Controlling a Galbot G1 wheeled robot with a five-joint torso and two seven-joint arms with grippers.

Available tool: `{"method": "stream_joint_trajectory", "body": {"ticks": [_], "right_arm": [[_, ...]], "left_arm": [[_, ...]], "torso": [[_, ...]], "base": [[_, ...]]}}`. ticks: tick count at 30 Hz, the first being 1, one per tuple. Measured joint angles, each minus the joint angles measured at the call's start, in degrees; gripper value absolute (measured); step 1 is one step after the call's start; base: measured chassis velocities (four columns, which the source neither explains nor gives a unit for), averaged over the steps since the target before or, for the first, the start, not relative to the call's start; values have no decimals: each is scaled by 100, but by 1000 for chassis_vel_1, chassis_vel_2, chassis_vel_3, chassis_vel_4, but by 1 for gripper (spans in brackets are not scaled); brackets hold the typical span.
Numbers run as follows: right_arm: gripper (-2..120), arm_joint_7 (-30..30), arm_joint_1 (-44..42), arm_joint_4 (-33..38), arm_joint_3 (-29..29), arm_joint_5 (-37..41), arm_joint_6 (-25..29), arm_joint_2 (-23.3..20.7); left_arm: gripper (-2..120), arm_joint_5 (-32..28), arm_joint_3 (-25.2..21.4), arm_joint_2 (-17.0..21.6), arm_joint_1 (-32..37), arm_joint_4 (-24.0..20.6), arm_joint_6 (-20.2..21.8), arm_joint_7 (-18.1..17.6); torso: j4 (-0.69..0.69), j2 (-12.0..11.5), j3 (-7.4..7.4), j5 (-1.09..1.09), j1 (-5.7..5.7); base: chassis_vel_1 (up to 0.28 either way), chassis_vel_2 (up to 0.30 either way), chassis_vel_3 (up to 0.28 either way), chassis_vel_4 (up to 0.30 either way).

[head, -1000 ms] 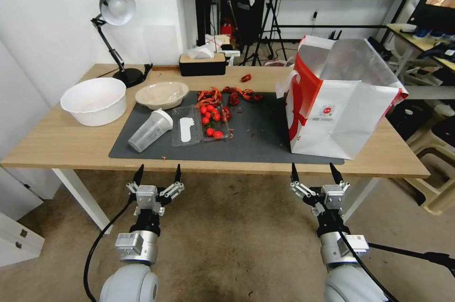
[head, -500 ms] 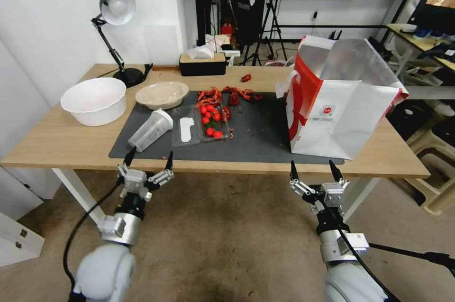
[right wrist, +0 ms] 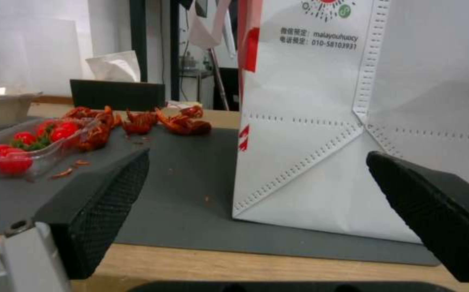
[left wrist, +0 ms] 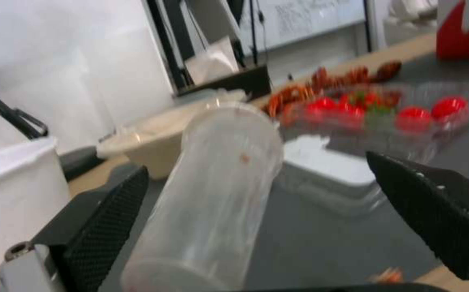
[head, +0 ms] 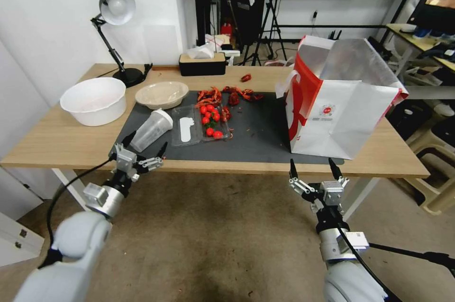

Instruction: Pick up the trash from the table and place it into the takeout bag.

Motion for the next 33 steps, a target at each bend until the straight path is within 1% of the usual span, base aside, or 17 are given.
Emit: {"method": "stream_joint_trajectory", "body": {"ticks": [3,4,6,7,9,10,13,14,16,17,19,21,25,26,28,29,33], "right_arm": [[100,-1,7,2,4,-3,-4,18],[100,-1,7,2,4,-3,-4,18],[100,-1,35,-14,4,-4,-5,24],[100,-1,35,-14,4,-4,-5,24],[100,-1,73,-33,4,-4,-6,28],[100,-1,73,-33,4,-4,-6,28],[100,-2,94,-62,2,-3,-6,33],[100,-2,94,-62,2,-3,-6,33],[100,-1,99,-78,1,-4,-6,40],[100,-1,99,-78,1,-4,-6,40],[100,-1,100,-82,1,-4,-4,42],[100,-1,100,-83,1,-5,-3,42],[100,0,117,-99,1,-8,-1,48],[100,0,117,-99,1,-8,-1,48],[100,0,123,-110,1,-15,0,53],[100,1,124,-121,1,-21,0,58],[100,2,126,-134,-1,-33,2,69]], "left_arm": [[100,-195,-17,367,-151,186,363,270],[100,-195,-17,367,-151,186,363,270],[100,-374,-4,547,-185,192,693,389],[100,-374,-4,547,-185,192,693,389],[99,-533,55,681,-263,197,1035,394],[99,-533,55,681,-263,197,1035,394],[97,-697,122,800,-363,191,1406,365],[97,-697,122,800,-363,191,1406,365],[96,-724,153,875,-443,222,1589,338],[96,-724,153,875,-443,222,1589,338],[96,-730,157,922,-477,246,1724,331],[95,-735,158,936,-482,250,1766,331],[77,-725,166,982,-532,332,1850,339],[77,-725,166,982,-532,332,1850,339],[69,-719,169,994,-541,347,1849,339],[62,-718,172,1004,-544,353,1842,339],[54,-713,181,1017,-550,359,1796,339]], "torso": [[1,0,0,0,0],[1,0,0,0,0],[1,0,0,0,0],[1,0,0,0,0],[1,0,0,-1,0],[1,0,0,-1,0],[0,0,0,1,0],[0,0,0,1,0],[0,0,0,1,0],[0,0,0,1,0],[0,0,0,0,0],[0,0,0,0,0],[0,0,0,0,0],[0,0,0,0,0],[0,0,0,0,0],[0,0,0,1,0],[1,0,-1,0,0]], "base": [[0,0,0,0],[0,0,0,0],[0,0,0,0],[0,0,0,0],[0,0,0,0],[0,0,0,0],[0,0,0,0],[0,0,0,0],[0,0,0,0],[0,0,0,0],[0,0,0,0],[0,0,0,0],[0,0,0,0],[0,0,0,0],[0,0,0,0],[0,0,0,0],[0,0,0,0]]}}
